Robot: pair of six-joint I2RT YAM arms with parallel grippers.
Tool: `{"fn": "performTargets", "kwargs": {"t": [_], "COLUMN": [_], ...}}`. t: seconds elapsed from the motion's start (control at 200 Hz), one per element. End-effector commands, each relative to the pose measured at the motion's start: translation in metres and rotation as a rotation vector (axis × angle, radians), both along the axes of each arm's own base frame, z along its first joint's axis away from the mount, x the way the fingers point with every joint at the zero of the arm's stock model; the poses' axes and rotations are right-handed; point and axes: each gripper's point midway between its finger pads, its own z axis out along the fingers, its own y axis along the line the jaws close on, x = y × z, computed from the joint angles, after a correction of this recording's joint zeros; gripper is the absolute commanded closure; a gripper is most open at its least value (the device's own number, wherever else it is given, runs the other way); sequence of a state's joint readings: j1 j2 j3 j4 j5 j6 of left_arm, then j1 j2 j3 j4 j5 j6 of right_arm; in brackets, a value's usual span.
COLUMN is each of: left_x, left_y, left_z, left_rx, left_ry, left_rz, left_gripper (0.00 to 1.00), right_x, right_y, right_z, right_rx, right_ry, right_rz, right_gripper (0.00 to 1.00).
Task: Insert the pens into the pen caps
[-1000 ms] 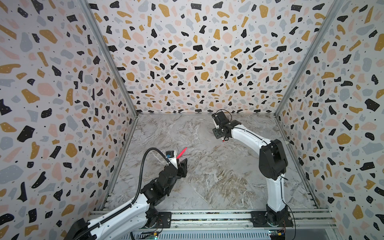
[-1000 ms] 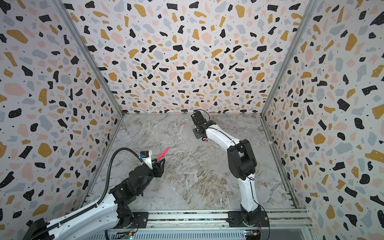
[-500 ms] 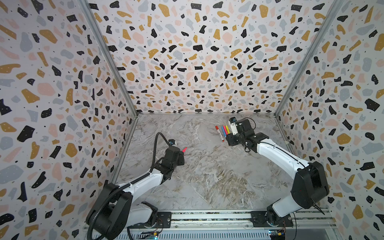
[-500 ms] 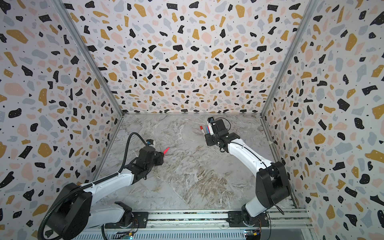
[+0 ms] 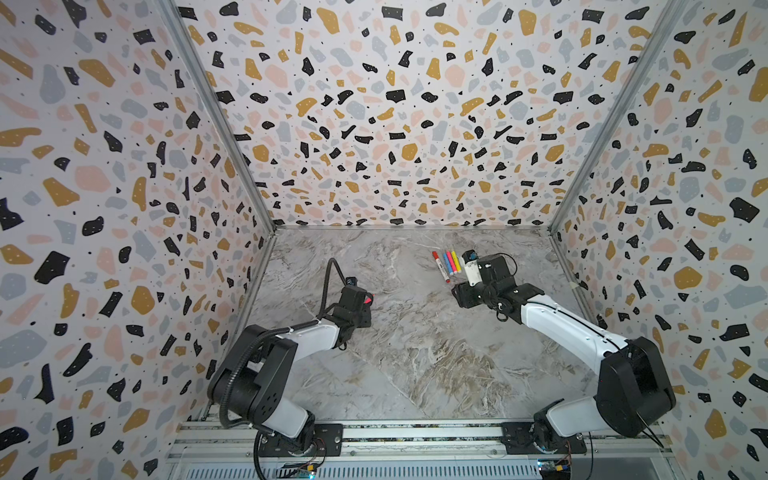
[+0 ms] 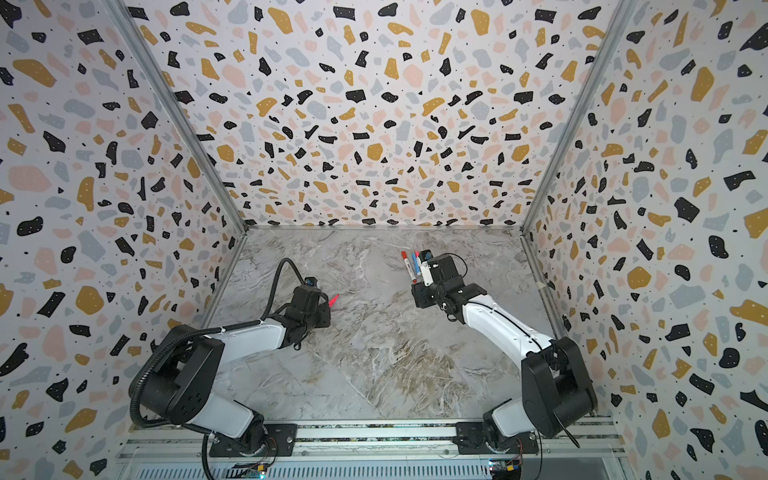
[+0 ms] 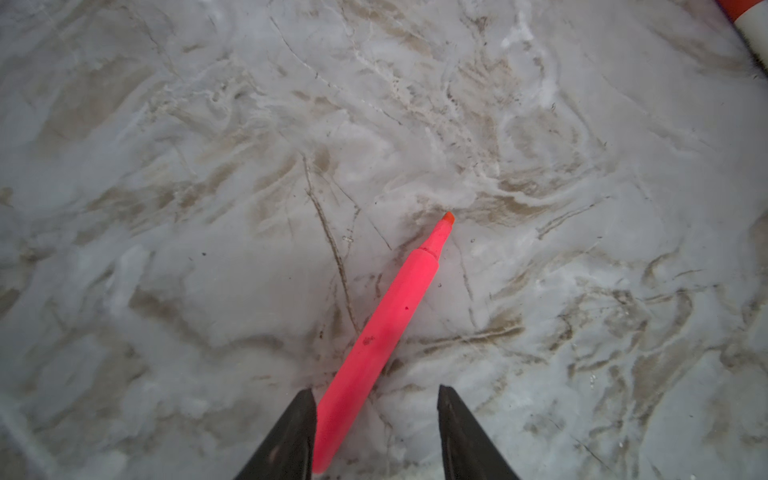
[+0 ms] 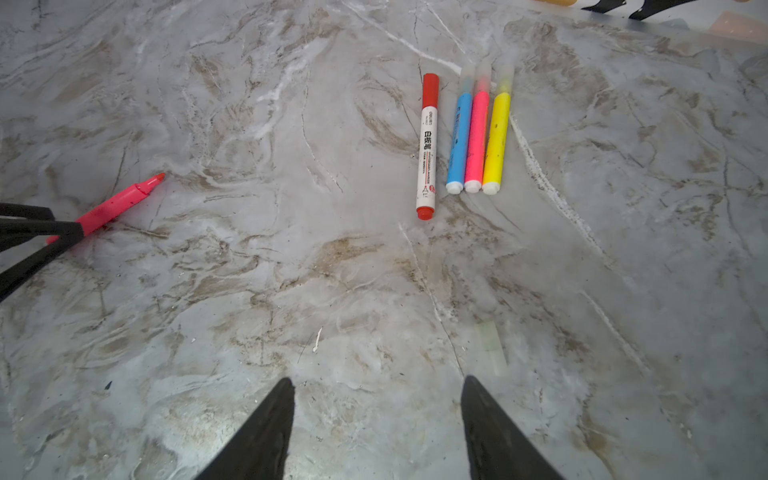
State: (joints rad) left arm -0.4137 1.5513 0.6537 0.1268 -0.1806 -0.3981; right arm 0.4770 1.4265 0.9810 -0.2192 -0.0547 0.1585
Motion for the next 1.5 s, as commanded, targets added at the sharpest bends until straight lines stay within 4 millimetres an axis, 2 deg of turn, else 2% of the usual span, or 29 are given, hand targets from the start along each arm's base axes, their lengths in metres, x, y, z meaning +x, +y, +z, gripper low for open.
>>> {"fn": "performTargets", "kwargs": {"t": [0.0, 0.28, 0.456, 0.641, 0.716, 0.871, 0.996, 1.086, 1.141, 1.191, 1.402, 1.497], "left_x": [0.009, -0.002, -0.011, -0.012, -0.011, -0.010, -0.012, -0.015, -0.018, -0.021, -0.066, -0.088], "left_y": [-0.004, -0.010, -0.013, -0.012, -0.016, -0.021, -0.024, -0.035, -0.047, -0.056, -0.098, -0.112], "left_z": [0.003, -0.012, -0.017, -0.020, -0.026, -0.032, -0.030, -0.018, -0.002, 0.021, 0.084, 0.107], "left_rx": [0.006, -0.023, -0.028, -0.015, -0.009, -0.007, -0.017, -0.082, -0.155, -0.221, -0.414, -0.515], "left_ry": [-0.002, 0.051, 0.071, 0.085, 0.110, 0.138, 0.131, 0.085, 0.021, -0.070, -0.298, -0.367], "left_rz": [-0.028, -0.043, -0.050, -0.053, -0.075, -0.102, -0.118, -0.164, -0.206, -0.232, -0.392, -0.435], "left_gripper": [0.55, 0.65, 0.66, 0.69, 0.75, 0.79, 0.92, 0.96, 0.97, 0.97, 0.96, 0.96], "right_x": [-0.002, -0.006, -0.006, -0.008, -0.010, -0.011, -0.014, -0.019, -0.025, -0.032, -0.070, -0.080], "right_y": [0.005, 0.010, 0.010, 0.009, 0.009, 0.006, 0.006, 0.011, 0.019, 0.027, 0.075, 0.096], "right_z": [0.012, 0.012, 0.011, 0.008, 0.006, 0.006, 0.007, 0.007, 0.008, 0.010, 0.035, 0.035], "right_rx": [0.065, 0.118, 0.123, 0.140, 0.145, 0.140, 0.155, 0.190, 0.229, 0.272, 0.622, 0.676], "right_ry": [-0.021, -0.013, -0.014, -0.010, -0.008, -0.011, -0.018, -0.009, 0.000, 0.009, 0.057, 0.100], "right_rz": [0.007, 0.010, 0.001, -0.007, -0.008, -0.015, -0.019, 0.005, 0.048, 0.095, 0.354, 0.431], "right_gripper": [0.36, 0.36, 0.36, 0.36, 0.36, 0.36, 0.36, 0.36, 0.36, 0.36, 0.33, 0.32]}}
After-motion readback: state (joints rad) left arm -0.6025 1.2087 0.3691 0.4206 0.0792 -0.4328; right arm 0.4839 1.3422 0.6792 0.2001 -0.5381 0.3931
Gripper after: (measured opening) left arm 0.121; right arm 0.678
